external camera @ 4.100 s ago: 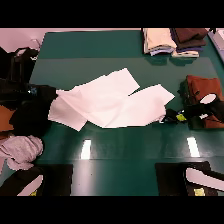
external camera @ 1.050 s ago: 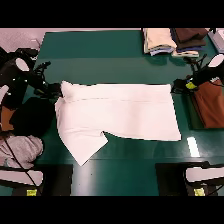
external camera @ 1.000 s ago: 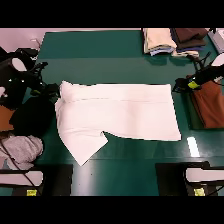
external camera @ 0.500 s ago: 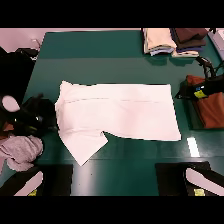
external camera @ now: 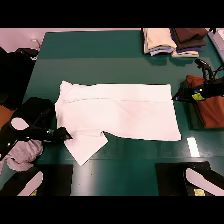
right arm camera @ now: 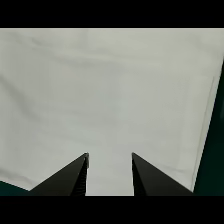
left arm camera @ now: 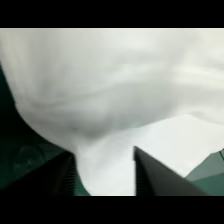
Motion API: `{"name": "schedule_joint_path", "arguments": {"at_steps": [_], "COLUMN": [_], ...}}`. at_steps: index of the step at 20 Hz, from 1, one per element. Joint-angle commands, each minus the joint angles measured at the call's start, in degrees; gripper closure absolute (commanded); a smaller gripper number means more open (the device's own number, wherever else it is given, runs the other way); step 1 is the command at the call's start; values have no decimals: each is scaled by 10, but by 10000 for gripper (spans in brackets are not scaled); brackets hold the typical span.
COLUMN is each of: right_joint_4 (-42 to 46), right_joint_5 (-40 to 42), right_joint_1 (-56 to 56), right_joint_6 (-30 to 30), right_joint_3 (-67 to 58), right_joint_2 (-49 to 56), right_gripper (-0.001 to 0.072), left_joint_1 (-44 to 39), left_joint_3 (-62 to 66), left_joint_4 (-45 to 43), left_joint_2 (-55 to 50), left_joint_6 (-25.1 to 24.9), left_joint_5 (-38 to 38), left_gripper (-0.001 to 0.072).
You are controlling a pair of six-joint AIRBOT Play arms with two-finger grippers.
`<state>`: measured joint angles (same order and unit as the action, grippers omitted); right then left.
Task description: Fold the shirts.
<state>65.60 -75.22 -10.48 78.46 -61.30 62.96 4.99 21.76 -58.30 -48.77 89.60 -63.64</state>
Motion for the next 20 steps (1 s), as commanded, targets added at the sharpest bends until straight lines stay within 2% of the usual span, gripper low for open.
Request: {"name": "schedule_joint_path", "arguments": {"at_steps": [1,2,5,7,8,9,12,14,18,20], "right_joint_4": [3,5,13,66,91,100,58,3,-31,-30], "right_joint_5": [-20,-35,-63,-68,-71,-75,-63,-40,-7,4], "right_joint_1": [-3,-10,-67,-122,-156,-191,-275,-280,-219,-179], "right_joint_6": [0,-1,-6,-5,-5,-6,-22,-46,-52,-53], "right_joint_3": [1,2,49,121,161,196,275,301,305,304], "right_joint_2": [-1,-1,-17,-43,-54,-59,-44,-22,38,49], "right_gripper": [387,387,387,385,297,151,146,226,251,477], "left_joint_1": [0,0,0,0,0,0,0,0,0,0], "left_joint_3": [-14,-7,40,67,76,82,87,87,87,87], "left_joint_4": [49,46,29,21,19,19,18,17,16,8], "left_joint_2": [1,1,1,1,1,1,1,1,1,1], "left_joint_6": [-22,-31,-43,-47,-56,-57,-61,-61,-61,-61], "left_joint_5": [39,31,-14,-34,-37,-40,-38,-32,-13,-25], "left_gripper": [600,687,688,688,688,688,688,687,687,687]}}
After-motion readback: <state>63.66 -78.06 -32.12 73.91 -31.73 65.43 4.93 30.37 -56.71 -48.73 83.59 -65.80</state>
